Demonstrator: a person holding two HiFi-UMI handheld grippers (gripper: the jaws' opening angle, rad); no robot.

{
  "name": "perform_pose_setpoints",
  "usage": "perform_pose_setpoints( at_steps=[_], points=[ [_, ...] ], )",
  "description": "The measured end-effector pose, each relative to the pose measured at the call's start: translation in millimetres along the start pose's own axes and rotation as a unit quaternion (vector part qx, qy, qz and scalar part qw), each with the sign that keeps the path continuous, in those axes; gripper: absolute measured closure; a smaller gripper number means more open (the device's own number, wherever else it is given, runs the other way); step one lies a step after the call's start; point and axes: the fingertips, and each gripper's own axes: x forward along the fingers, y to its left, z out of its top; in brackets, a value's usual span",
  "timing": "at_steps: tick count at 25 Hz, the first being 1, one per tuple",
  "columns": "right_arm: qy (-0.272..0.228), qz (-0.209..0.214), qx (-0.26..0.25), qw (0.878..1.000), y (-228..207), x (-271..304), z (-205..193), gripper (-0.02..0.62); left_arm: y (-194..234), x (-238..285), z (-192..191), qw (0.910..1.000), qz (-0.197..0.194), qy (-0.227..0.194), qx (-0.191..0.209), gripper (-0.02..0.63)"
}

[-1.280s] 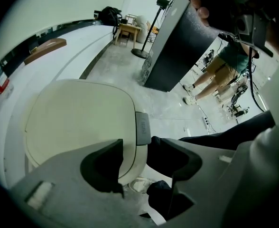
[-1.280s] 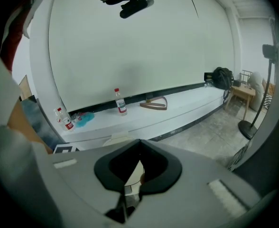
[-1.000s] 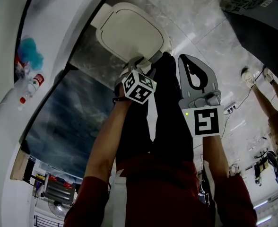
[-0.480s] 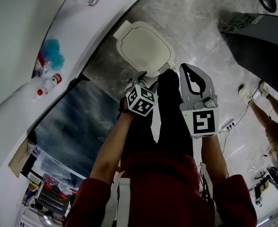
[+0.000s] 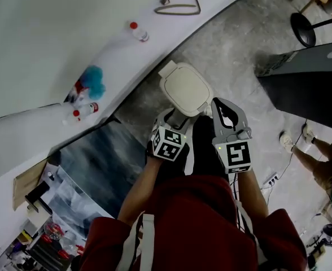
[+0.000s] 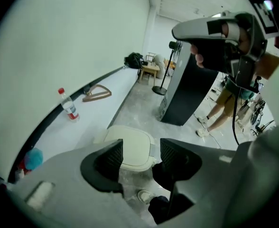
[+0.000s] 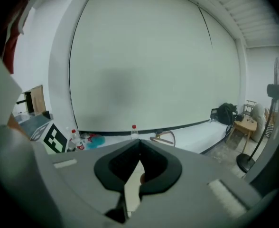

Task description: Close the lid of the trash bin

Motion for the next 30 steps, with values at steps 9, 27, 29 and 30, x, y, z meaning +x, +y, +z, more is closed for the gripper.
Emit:
perform_pose_setpoints(
  at_steps=[9,27,29,30],
  points=[
    [-0.075,-0.03,-0.043,0.996,9.4,-43.1,81.2,0.595,50.1,-155.4,72.0,0.975,0.125,-0.18,-0.036,0.357],
    [-0.267,-0.086,-0.071,0.957,49.7,-133.6,249.0,0.595,61.7,-421.3,177.7,0.8358,0.258,-0.485,0.014,0.368],
    [-0.281,-0.09,-0.073,0.953,51.8,-140.0,257.3,0.595,56.9,-436.5,184.3,0.8182,0.282,-0.499,0.045,0.396],
    [-0.289,-0.088,-0.075,0.95,54.8,-142.7,261.1,0.595,55.1,-440.7,184.9,0.8133,0.291,-0.501,0.054,0.396]
  ],
)
